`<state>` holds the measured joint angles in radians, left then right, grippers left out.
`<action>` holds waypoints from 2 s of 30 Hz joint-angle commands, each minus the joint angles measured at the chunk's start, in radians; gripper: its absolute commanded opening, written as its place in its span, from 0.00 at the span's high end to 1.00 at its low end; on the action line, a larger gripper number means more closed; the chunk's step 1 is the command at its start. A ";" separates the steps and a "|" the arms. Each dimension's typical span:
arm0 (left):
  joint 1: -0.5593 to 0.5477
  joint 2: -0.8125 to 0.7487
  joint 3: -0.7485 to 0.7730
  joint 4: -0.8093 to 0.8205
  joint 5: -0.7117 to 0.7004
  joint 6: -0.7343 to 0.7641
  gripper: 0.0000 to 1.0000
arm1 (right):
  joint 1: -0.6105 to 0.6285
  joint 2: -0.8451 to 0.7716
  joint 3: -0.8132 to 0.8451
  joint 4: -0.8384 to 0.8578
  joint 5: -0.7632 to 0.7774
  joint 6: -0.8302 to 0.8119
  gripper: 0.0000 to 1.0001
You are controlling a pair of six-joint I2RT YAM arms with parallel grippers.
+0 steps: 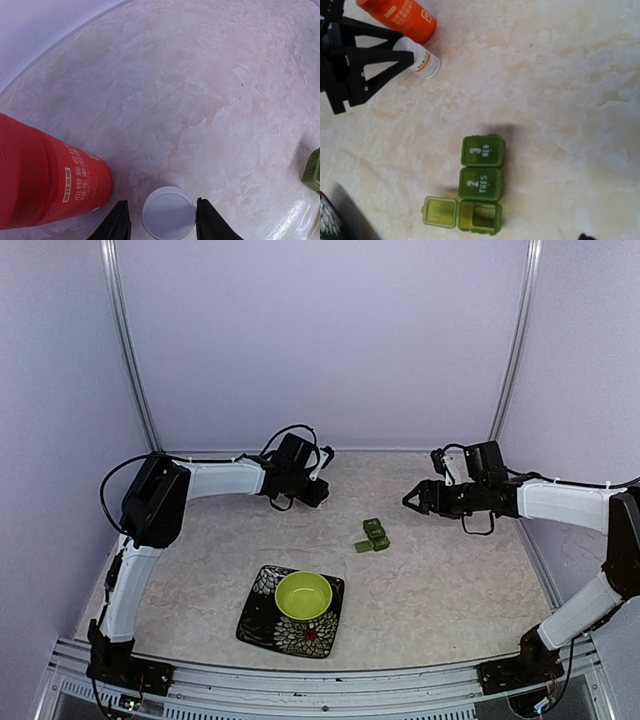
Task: Sort the pills into containers
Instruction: Pick up the pill bottle from the center of the board, then pass from the left arm to the right
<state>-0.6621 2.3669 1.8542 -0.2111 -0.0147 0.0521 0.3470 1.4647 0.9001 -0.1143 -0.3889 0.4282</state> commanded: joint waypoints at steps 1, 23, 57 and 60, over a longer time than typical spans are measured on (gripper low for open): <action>0.005 0.018 0.015 0.000 0.018 -0.001 0.60 | 0.009 0.007 0.001 0.014 -0.010 0.000 0.18; -0.023 -0.282 -0.249 0.223 0.345 -0.037 0.98 | 0.010 -0.021 -0.145 0.448 -0.525 0.042 0.19; -0.279 -0.682 -0.645 0.857 0.782 -0.126 0.96 | 0.193 -0.114 -0.275 1.372 -0.806 0.486 0.31; -0.284 -0.686 -0.648 0.852 0.768 -0.109 0.96 | 0.207 -0.108 -0.268 1.376 -0.804 0.496 0.32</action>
<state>-0.9333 1.7153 1.2118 0.6006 0.7456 -0.0708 0.5316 1.3697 0.6006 1.2224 -1.1702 0.9108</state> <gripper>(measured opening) 0.293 0.686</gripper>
